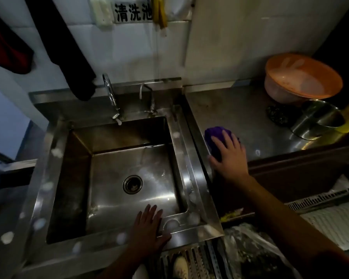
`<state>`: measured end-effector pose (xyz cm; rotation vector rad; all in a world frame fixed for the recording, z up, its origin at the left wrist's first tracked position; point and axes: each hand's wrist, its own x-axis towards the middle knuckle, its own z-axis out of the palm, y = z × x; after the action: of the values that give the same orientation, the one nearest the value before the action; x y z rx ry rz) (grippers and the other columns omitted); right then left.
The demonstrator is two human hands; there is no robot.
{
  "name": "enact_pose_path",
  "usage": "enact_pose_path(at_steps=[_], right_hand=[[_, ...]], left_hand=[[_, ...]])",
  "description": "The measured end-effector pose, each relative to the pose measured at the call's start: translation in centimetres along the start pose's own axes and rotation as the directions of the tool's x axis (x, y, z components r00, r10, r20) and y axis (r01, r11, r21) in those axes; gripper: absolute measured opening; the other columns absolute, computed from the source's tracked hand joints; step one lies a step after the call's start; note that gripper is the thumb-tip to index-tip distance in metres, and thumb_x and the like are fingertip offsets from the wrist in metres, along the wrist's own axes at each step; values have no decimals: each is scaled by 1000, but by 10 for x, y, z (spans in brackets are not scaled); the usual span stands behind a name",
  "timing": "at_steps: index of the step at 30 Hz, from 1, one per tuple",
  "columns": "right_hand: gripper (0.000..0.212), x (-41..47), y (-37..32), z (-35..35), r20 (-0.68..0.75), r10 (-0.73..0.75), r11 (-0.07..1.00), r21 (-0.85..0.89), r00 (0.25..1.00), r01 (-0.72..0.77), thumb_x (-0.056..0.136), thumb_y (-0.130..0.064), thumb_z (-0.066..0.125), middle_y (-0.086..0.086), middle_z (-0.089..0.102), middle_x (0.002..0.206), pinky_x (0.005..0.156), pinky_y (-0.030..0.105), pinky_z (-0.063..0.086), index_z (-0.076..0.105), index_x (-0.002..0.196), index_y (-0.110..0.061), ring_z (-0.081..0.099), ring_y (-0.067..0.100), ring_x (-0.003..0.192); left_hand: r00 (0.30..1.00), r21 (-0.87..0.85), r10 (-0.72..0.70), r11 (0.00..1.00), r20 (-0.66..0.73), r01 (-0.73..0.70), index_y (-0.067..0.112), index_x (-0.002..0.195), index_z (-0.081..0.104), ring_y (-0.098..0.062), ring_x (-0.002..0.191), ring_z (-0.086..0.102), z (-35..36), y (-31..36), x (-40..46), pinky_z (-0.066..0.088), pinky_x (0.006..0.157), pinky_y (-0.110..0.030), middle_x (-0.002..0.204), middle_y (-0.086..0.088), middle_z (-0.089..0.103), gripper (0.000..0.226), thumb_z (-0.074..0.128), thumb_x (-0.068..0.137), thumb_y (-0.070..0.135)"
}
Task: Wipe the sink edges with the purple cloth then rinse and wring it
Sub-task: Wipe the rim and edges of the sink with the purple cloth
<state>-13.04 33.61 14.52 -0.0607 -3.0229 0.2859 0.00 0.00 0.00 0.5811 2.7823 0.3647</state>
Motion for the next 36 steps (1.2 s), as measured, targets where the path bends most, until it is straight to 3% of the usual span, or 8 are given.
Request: enact_pose_path(at_steps=[3, 7, 11, 16, 24, 27, 32, 36], right_hand=[[73, 23, 5, 8, 82, 69, 995, -71, 994, -63, 91, -70, 44, 5, 12, 167, 120, 62, 12, 19, 154, -42, 6, 35, 153], [70, 27, 10, 29, 142, 107, 993, -66, 984, -98, 94, -71, 33, 6, 10, 168, 120, 63, 11, 15, 155, -42, 8, 36, 153], [60, 26, 11, 34, 81, 127, 991, -45, 989, -123, 98, -61, 38, 8, 22, 164, 116, 62, 21, 25, 153, -39, 24, 38, 147], [52, 30, 13, 35, 4, 162, 987, -12, 987, -162, 98, -48, 49, 12, 38, 154, 107, 56, 34, 41, 146, -31, 38, 41, 136], [50, 38, 9, 15, -52, 188, 971, 160, 981, -178, 91, -31, 64, 15, 47, 134, 94, 42, 47, 51, 139, -25, 51, 32, 119], [49, 26, -7, 0, -114, 121, 968, 232, 986, -92, 90, -32, 65, 12, 51, 129, 88, 30, 42, 54, 137, -25, 54, 26, 112], [48, -18, -46, -18, -187, 60, 925, 381, 981, 16, 85, -39, 62, 8, 56, 119, 81, 25, 46, 60, 130, -22, 55, 14, 98], [48, -56, -67, -18, -182, 87, 892, 452, 979, 5, 82, -41, 60, 5, 59, 116, 79, 5, 37, 64, 125, -22, 54, 6, 95]], left_hand=[[1000, -24, -13, 1000, 26, 14, 18, 141, 48, -27, 139, 33, 9, -6, -3, 8, 115, -36, 146, -11, 54, 83, 30, 89, 79], [991, -43, -50, 998, 126, 55, 16, 140, 53, -30, 139, 42, 14, -7, -5, 11, 116, -39, 146, -11, 54, 82, 31, 91, 77], [983, -35, -68, 997, 170, 75, 17, 139, 56, -31, 135, 51, 13, -6, -6, 25, 111, -45, 144, -10, 56, 81, 35, 89, 78], [981, -16, -62, 998, 182, 66, 15, 137, 58, -31, 133, 53, 9, -4, -6, 30, 109, -45, 141, -10, 58, 81, 37, 88, 77], [992, 6, -47, 999, 118, 47, 15, 137, 57, -31, 132, 53, 7, -2, -7, 44, 106, -49, 140, -9, 59, 80, 42, 87, 76], [994, 33, -40, 999, 104, 37, 16, 139, 55, -31, 132, 53, 8, -3, -7, 45, 106, -50, 141, -10, 58, 81, 37, 89, 77], [998, 35, -32, 999, 61, 29, 16, 140, 54, -31, 131, 54, 6, -3, -9, 45, 106, -49, 141, -11, 58, 80, 38, 88, 75], [1000, 10, -12, 1000, 22, 12, 13, 136, 56, -34, 124, 58, 5, -3, -9, 47, 102, -50, 135, -13, 61, 78, 42, 86, 71]])
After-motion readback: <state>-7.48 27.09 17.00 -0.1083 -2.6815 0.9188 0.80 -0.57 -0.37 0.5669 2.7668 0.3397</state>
